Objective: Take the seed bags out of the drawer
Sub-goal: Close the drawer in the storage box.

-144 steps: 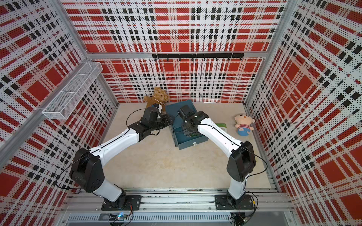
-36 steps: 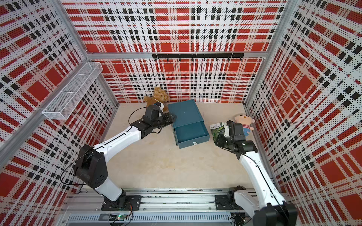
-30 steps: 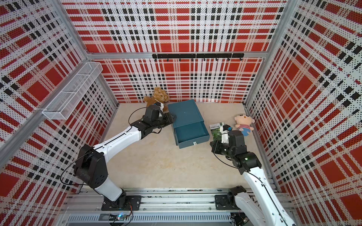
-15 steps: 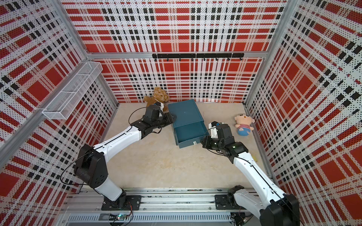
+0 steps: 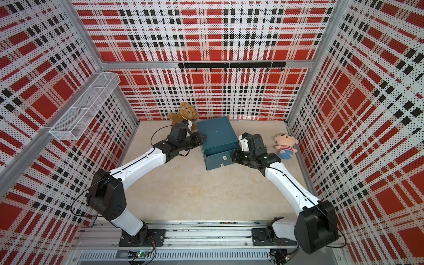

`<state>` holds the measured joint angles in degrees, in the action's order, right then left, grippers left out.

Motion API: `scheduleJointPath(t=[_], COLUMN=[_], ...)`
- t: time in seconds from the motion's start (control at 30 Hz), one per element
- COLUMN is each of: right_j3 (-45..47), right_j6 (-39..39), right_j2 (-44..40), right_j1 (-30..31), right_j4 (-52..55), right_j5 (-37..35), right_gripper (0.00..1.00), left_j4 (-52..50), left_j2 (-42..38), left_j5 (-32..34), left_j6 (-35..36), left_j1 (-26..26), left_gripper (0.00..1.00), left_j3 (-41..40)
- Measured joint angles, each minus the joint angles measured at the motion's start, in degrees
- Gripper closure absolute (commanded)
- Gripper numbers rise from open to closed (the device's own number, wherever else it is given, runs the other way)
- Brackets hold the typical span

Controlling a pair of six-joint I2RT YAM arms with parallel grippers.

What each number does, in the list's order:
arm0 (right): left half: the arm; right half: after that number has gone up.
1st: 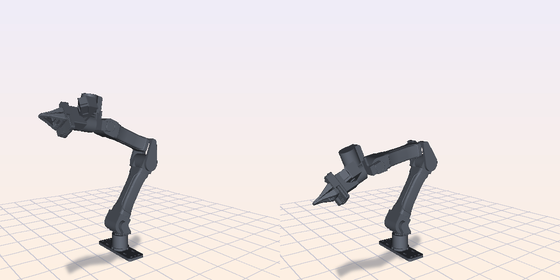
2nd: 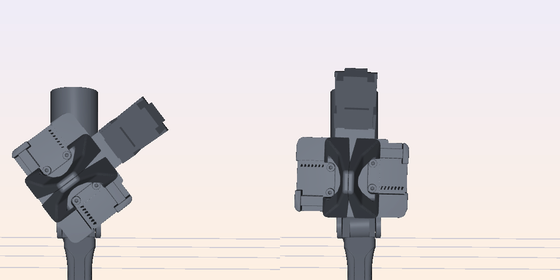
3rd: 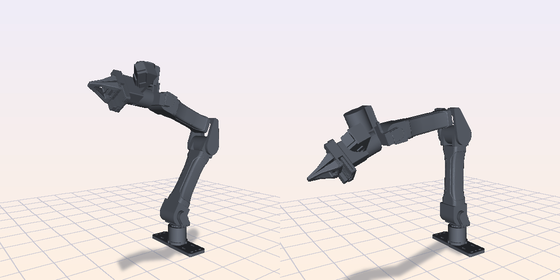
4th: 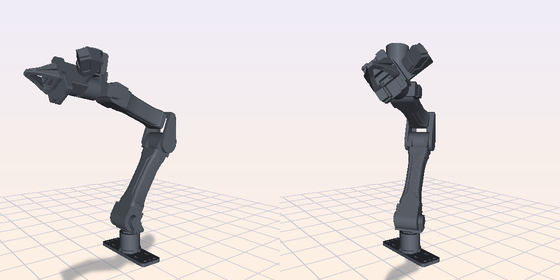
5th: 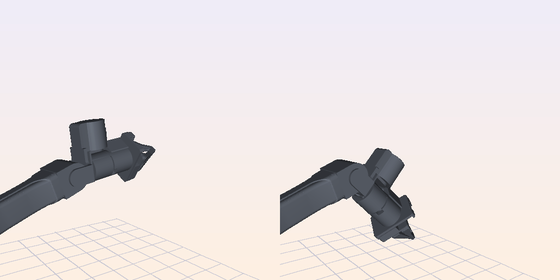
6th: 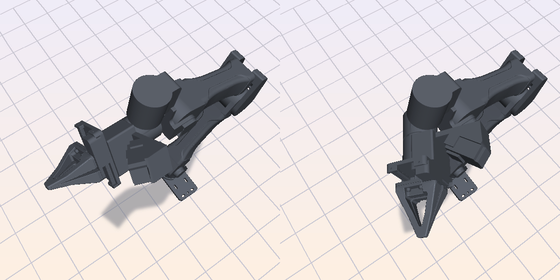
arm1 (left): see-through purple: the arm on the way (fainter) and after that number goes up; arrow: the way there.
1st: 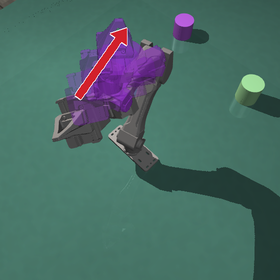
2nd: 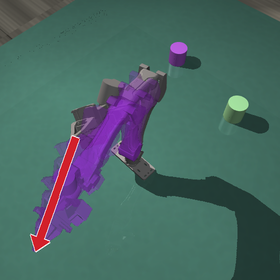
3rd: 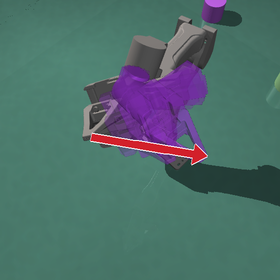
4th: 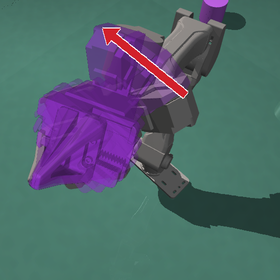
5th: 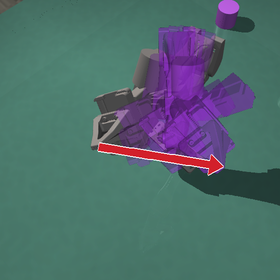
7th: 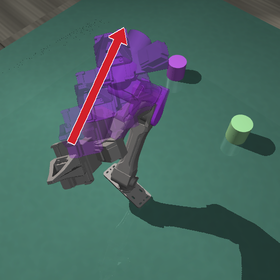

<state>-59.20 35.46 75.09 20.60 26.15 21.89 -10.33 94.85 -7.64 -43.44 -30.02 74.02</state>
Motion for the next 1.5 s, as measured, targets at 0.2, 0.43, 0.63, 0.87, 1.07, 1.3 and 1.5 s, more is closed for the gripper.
scheduleJointPath(t=[0.2,0.43,0.63,0.87,1.07,1.3,1.5], right_j3=[-3.0,-5.0,-5.0,-4.7,1.9,14.9,24.8], right_j6=[0.0,0.6,2.8,5.0,7.6,14.4,22.4], right_j2=[5.3,9.3,10.8,12.5,7.8,-0.6,-2.7], right_j1=[0.0,0.0,1.0,3.0,3.2,3.2,3.2], right_j4=[-0.3,-3.1,-6.6,-10.2,-14.4,-19.9,-28.6], right_j5=[0.0,-0.3,-1.8,-2.9,-4.0,-3.7,-2.4], right_gripper=[1.0,1.0,1.0,1.0,0.87,0.59,0.32], left_j4=[-0.3,-0.5,-0.3,-0.1,-0.1,0.0,0.0], left_j2=[0.1,0.2,1.0,2.0,2.0,2.0,2.1], left_j5=[0.0,0.0,0.2,0.6,0.6,0.6,0.5], left_j6=[0.0,0.0,0.0,0.0,0.0,0.0,0.0], left_j1=[0.0,0.0,0.1,0.3,0.3,0.3,0.3], left_gripper=[0.47,0.47,0.47,0.47,0.47,0.47,0.47], left_j3=[0.3,0.4,1.3,2.1,2.2,2.2,2.2])
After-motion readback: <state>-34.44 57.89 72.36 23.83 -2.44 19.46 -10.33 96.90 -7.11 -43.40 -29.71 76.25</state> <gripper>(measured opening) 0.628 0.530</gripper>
